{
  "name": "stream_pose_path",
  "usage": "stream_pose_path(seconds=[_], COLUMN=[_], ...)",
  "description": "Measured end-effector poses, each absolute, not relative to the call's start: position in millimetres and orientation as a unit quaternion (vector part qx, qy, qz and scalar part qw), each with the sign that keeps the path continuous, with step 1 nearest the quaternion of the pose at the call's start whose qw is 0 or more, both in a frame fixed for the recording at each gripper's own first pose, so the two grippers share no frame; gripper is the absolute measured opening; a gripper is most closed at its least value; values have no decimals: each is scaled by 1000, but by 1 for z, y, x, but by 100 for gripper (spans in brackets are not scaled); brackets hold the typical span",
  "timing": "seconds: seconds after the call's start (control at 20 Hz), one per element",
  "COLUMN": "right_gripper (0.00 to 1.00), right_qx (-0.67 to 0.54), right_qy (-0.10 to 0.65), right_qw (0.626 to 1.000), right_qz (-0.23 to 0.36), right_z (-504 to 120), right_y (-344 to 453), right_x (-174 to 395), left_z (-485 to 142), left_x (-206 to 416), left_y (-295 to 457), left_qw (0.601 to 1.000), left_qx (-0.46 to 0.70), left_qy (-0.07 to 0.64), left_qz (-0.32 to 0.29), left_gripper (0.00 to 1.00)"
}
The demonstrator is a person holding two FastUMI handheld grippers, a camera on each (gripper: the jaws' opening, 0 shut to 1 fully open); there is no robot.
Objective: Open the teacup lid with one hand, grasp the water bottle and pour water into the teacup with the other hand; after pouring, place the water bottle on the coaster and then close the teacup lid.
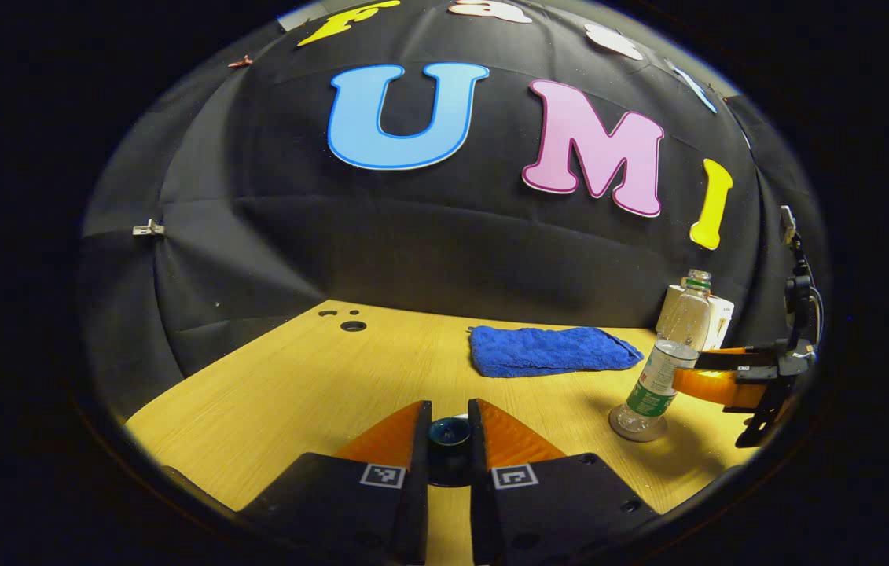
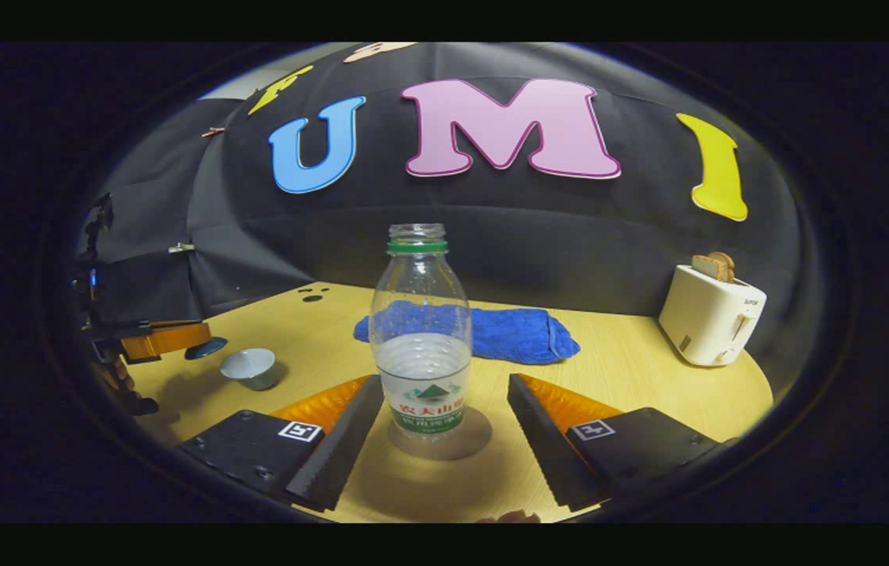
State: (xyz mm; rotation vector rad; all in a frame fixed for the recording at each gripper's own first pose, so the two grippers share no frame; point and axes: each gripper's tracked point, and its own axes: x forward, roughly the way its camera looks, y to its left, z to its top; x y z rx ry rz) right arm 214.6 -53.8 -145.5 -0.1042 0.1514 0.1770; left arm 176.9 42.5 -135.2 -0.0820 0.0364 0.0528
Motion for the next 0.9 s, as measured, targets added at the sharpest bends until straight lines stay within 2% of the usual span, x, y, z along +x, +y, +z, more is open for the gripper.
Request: stream_pose_path(seconds=[0.15, 0.2, 0.25, 0.55, 0.6, 0.65, 0.85, 0.9], right_gripper=[96, 98, 96, 98, 98, 96, 98, 98], right_qx=[-55, -56, -58, -55, -54, -52, -45, -43], right_qy=[81, 81, 82, 96, 99, 102, 102, 102], right_qw=[991, 991, 991, 990, 990, 989, 990, 991], right_qz=[87, 86, 87, 90, 89, 89, 82, 81], right_z=[-148, -148, -149, -161, -163, -164, -163, -161], right_y=[-59, -59, -59, -59, -60, -61, -64, -65], right_x=[209, 207, 204, 191, 190, 190, 187, 186], left_z=[-142, -146, -147, -160, -161, -161, -164, -163], left_x=[198, 202, 205, 215, 216, 216, 218, 218], left_y=[34, 31, 29, 21, 20, 19, 14, 15], left_qw=[999, 999, 999, 999, 1000, 1000, 999, 999], left_qx=[-25, -23, -20, 1, 3, 5, 21, 22], left_qy=[21, 22, 23, 31, 31, 31, 31, 30], left_qz=[18, 16, 15, 8, 6, 3, -1, 0], left_gripper=[26, 29, 26, 22, 26, 23, 29, 27])
